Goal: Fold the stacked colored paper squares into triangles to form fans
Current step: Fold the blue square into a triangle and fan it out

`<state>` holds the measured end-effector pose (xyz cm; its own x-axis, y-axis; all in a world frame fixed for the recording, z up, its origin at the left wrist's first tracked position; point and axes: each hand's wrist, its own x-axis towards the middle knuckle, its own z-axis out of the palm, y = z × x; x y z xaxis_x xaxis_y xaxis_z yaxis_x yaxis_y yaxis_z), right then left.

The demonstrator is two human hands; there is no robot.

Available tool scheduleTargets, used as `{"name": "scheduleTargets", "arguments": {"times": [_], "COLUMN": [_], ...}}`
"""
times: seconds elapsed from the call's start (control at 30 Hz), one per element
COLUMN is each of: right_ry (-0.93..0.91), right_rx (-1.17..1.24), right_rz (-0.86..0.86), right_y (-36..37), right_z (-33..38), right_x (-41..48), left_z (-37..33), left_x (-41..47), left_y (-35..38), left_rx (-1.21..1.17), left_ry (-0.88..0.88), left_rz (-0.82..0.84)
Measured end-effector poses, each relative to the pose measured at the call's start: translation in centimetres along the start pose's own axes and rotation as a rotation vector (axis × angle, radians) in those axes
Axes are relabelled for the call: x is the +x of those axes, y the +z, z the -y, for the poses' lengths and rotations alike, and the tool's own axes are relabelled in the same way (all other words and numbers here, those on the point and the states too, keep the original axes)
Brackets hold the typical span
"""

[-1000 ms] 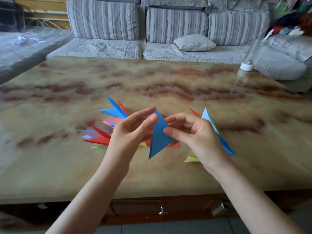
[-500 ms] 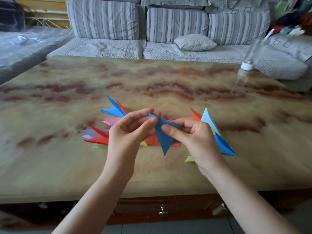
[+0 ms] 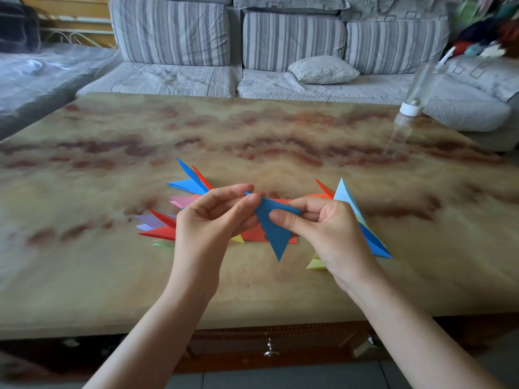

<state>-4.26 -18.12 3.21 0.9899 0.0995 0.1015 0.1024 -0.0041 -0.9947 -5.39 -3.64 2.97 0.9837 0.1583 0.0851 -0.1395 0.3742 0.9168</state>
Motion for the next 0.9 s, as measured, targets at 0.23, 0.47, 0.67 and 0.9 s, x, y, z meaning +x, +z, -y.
{"name": "scheduleTargets", "arguments": {"times": [0.23,0.47,0.67,0.9], "right_ry": [0.014,0.040,0.016,-0.003], "right_rx": [-0.028,0.069,0.140,0.112], "right_rz": [-0.008,-0.047,-0.101,-0.121], "right_y": [-0.05,0.24,0.26,0.10], "right_z": [0.29,0.22,0.14,0.18], "right_x": [-0.13,-0.36,-0.27,-0.22], "left_z": [-0.01,0.05,0.15,0.17], "left_x": [-0.09,-0.39,-0.37,-0.07], "left_y": [0.15,0.26,0.32,-0.06], "left_rx": [-0.002,-0.045,-0.050,-0.032], "left_ry": [0.014,0.038,0.008,-0.037], "left_rz": [-0.025,-0.065,-0.080,-0.004]}}
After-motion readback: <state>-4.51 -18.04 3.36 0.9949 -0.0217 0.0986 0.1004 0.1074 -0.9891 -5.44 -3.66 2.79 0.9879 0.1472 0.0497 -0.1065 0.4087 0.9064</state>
